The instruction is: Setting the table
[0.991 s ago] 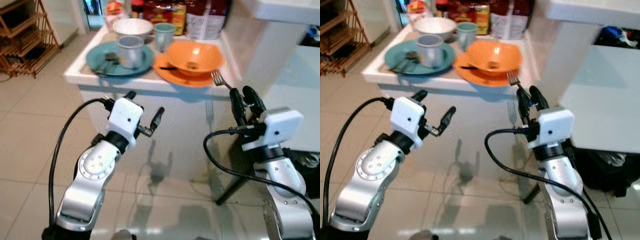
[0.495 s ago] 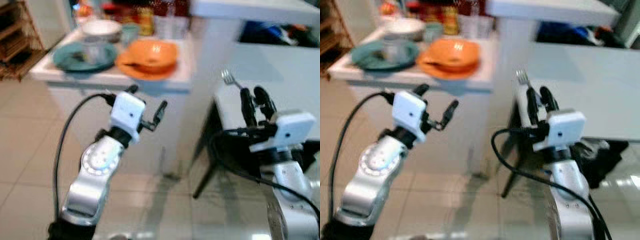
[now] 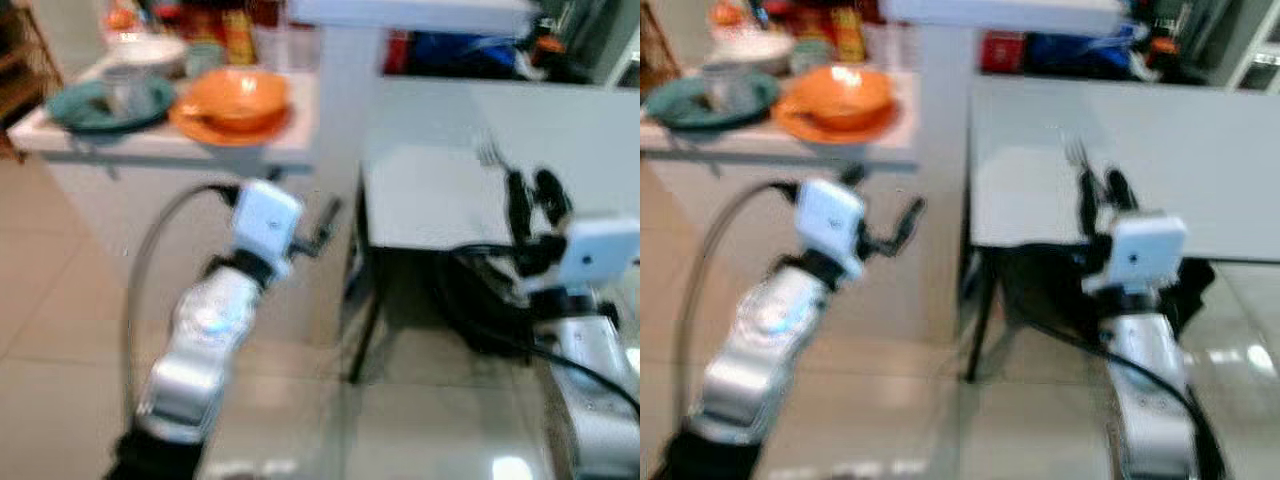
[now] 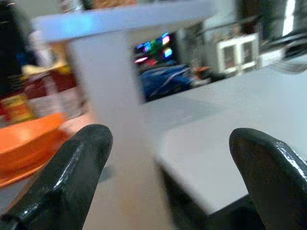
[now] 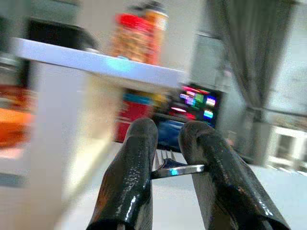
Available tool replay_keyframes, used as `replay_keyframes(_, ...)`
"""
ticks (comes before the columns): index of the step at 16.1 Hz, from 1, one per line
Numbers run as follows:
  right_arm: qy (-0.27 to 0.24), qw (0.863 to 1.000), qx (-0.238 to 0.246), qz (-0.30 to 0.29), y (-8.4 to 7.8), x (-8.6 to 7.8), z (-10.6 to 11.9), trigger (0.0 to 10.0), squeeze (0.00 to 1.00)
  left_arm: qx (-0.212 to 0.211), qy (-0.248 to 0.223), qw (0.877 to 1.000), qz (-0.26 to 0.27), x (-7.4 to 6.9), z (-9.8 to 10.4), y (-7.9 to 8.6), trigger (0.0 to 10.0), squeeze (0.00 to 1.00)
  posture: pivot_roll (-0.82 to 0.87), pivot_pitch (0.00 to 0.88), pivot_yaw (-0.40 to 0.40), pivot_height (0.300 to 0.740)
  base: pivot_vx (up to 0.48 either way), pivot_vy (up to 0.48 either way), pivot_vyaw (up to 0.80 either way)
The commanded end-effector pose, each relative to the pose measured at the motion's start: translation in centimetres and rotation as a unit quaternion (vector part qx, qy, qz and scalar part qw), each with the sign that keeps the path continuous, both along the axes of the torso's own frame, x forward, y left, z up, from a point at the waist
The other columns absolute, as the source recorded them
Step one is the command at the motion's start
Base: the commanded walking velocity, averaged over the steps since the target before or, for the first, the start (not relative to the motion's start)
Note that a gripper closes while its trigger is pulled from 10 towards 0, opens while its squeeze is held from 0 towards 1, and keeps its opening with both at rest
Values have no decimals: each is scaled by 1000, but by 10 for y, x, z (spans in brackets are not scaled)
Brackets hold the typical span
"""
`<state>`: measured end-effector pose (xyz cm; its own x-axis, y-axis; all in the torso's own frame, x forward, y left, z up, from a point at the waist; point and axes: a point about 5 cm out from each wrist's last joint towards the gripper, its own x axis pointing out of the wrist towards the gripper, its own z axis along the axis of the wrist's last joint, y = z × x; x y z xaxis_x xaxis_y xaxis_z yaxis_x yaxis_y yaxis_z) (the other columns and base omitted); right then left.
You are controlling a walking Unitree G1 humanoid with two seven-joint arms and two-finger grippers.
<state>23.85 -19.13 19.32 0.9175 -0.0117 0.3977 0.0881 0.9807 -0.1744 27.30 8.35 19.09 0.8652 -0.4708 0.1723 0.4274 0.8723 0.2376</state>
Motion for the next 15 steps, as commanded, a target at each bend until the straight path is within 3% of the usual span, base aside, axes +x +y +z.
replay_keyframes(1,-5,1000,8,-8,0,3,3,10000,0,9,-9,1000,20,4,4,8,10000,0,22,22,-8,740,0,-379,800)
replay_keyframes(3,-6,999,26,-35,-10,8,5,10000,0,9,-9,1000,26,7,4,9,10000,0,19,25,-6,740,0,-382,800)
replay_keyframes(6,2,998,37,-48,-15,10,4,10000,0,9,-9,1000,27,9,5,8,10000,0,12,30,1,740,0,-379,0)
replay_keyframes(15,30,998,48,-23,-9,20,5,10000,0,2,-7,999,47,16,6,8,10000,0,4,43,6,740,0,-386,0)
